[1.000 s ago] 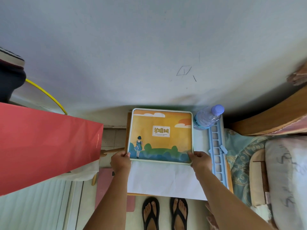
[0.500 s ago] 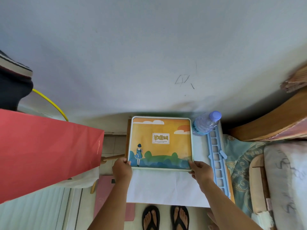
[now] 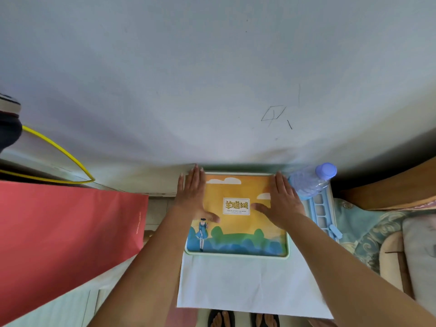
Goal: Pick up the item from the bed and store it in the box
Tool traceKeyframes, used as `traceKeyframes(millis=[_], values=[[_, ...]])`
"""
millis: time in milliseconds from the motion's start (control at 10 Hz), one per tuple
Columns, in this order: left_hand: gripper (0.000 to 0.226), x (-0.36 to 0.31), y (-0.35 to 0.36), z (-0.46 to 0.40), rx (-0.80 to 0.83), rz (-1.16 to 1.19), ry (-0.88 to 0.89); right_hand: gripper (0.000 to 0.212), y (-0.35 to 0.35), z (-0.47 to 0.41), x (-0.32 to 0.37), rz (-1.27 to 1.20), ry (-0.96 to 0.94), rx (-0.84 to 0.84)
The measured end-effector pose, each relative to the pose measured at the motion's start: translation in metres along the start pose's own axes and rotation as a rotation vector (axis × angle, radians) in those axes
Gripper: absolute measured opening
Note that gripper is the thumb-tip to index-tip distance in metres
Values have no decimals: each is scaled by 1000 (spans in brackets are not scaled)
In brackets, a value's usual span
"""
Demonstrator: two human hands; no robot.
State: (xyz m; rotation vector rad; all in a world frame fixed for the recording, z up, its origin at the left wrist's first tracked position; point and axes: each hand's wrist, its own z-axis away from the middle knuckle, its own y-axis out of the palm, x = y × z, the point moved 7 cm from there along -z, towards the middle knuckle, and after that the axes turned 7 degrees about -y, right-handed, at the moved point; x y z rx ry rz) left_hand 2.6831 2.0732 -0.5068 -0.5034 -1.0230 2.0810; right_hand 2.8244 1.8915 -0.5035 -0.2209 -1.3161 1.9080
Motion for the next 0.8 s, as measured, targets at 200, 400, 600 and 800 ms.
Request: traceKeyframes(millis=[200,400,600,800], values=[[157,-3,8,1,-12,-20,2,143,8,0,-2,8,-19,27],[152,-9,5,2,32,-146,-99,141,9,-1,0,48,-10,77],[134,-21,-2,26,-11,-146,-11,111,0,21,16,115,-42,32],[92,-47,1,103,68,3,113,79,-15,96,37,89,-104,125]])
